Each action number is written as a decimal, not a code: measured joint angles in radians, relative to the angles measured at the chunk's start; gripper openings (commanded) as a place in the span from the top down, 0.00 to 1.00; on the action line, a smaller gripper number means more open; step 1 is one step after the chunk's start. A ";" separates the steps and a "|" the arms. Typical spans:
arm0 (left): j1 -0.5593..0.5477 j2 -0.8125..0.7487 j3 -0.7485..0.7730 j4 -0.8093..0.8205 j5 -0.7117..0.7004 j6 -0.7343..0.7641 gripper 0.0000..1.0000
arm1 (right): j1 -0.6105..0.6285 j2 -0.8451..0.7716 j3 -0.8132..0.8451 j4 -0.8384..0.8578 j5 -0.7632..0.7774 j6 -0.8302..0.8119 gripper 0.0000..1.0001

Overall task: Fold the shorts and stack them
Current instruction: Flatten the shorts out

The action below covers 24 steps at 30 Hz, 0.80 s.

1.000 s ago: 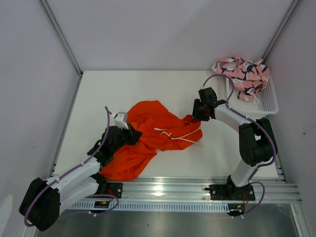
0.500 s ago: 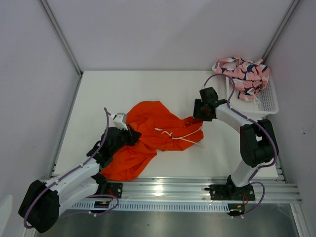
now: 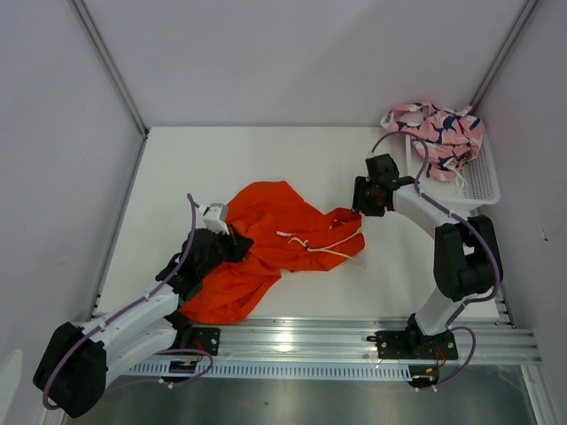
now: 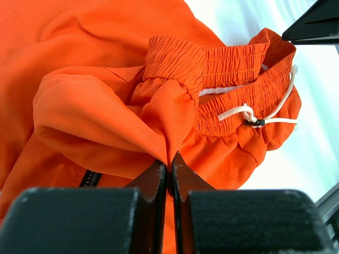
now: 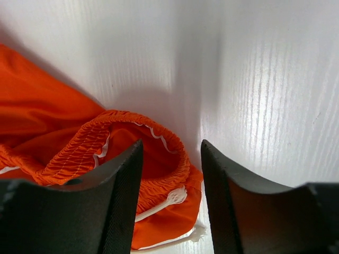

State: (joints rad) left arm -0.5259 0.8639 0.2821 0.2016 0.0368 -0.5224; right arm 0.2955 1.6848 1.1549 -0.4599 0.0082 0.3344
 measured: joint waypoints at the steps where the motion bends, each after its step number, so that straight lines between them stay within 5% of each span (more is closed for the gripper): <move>1: 0.000 0.000 0.000 0.000 0.000 0.000 0.94 | -0.004 0.000 0.000 -0.001 -0.018 -0.003 0.53; 18: 0.000 -0.002 -0.001 0.007 -0.004 0.000 0.95 | -0.025 0.011 -0.029 -0.051 -0.190 -0.079 0.66; 21: 0.000 -0.025 -0.007 0.008 -0.006 -0.002 1.00 | -0.027 0.018 -0.029 -0.056 -0.189 -0.090 0.85; 22: 0.001 -0.041 -0.013 0.008 -0.007 -0.003 1.00 | -0.028 0.022 -0.029 -0.056 -0.188 -0.093 1.00; 24: 0.003 -0.092 -0.034 0.011 -0.008 -0.009 1.00 | -0.029 0.032 -0.030 -0.059 -0.182 -0.095 1.00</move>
State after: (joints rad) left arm -0.5228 0.7723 0.2481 0.2127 0.0288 -0.5312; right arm 0.2661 1.7172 1.1252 -0.5186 -0.1734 0.2394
